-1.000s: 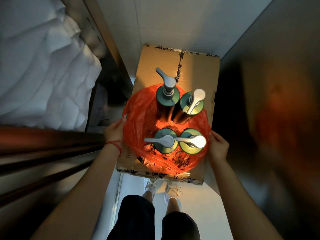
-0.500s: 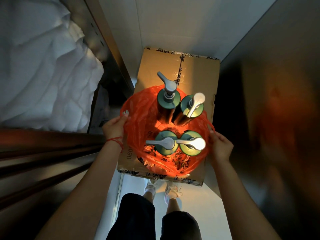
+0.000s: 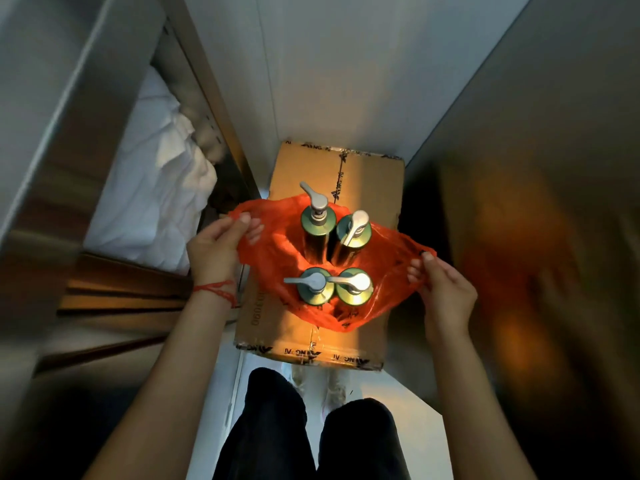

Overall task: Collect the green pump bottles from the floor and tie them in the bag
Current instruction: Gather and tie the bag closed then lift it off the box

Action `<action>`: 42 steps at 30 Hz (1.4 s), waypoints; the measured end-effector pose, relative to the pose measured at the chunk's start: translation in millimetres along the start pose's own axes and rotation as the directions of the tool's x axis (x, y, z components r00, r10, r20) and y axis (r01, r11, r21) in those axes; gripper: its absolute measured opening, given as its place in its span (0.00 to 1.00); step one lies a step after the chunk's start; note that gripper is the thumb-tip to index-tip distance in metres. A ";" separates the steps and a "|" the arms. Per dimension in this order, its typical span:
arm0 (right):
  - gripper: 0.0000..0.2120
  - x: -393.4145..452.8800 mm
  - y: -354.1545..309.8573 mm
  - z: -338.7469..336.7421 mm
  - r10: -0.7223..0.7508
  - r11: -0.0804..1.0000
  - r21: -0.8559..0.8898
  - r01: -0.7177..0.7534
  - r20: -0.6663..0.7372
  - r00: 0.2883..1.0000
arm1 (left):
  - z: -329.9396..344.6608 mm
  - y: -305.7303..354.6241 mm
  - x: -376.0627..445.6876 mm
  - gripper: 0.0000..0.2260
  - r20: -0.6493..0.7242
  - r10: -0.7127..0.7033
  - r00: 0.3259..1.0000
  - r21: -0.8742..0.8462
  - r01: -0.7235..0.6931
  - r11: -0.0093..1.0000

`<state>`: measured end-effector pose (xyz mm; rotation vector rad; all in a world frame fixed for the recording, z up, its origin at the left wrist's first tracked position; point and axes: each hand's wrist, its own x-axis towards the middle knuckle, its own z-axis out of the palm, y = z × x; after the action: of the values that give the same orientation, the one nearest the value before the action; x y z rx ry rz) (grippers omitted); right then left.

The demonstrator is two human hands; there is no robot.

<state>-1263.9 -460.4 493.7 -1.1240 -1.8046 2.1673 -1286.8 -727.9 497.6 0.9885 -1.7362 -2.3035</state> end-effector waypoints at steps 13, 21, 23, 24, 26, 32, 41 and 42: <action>0.05 -53.1 -83.7 14.3 -0.150 0.988 0.069 0.140 0.160 0.976 | 35.6 81.1 -65.2 0.04 0.177 0.165 0.970 0.043 -0.175 0.984; 0.07 -61.8 -91.5 18.7 -0.201 0.978 -0.006 0.209 0.248 0.948 | 26.7 96.1 -82.3 0.07 0.261 0.169 0.951 0.180 -0.220 0.959; 0.07 -61.0 -88.7 17.3 -0.224 0.969 -0.039 0.243 0.268 0.937 | 22.7 96.8 -84.0 0.08 0.273 0.199 0.941 0.257 -0.271 0.928; 0.08 -60.3 -87.5 16.6 -0.241 0.961 -0.064 0.267 0.275 0.931 | 21.1 96.9 -84.2 0.08 0.273 0.232 0.934 0.305 -0.312 0.900; 0.10 -59.3 -86.5 15.0 -0.275 0.939 -0.128 0.319 0.276 0.921 | 17.5 96.8 -83.9 0.10 0.253 0.316 0.915 0.396 -0.396 0.829; 0.09 -57.5 -91.8 12.3 -0.487 0.735 -0.355 0.578 0.316 0.814 | 15.8 94.7 -80.0 0.06 0.293 0.570 0.767 0.579 -0.617 0.533; 0.06 -44.5 -95.3 38.0 -0.520 0.726 -0.257 0.638 0.403 0.753 | 57.6 77.9 -54.7 0.08 0.376 0.489 0.787 0.294 -0.601 0.743; 0.06 -42.8 -95.7 41.3 -0.506 0.741 -0.240 0.627 0.415 0.756 | 65.1 77.7 -52.1 0.09 0.402 0.427 0.810 0.237 -0.543 0.806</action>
<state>-1292.2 -488.1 599.3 -0.1472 -2.3616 1.7374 -1304.3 -678.3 598.7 0.1110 -2.2457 -1.9340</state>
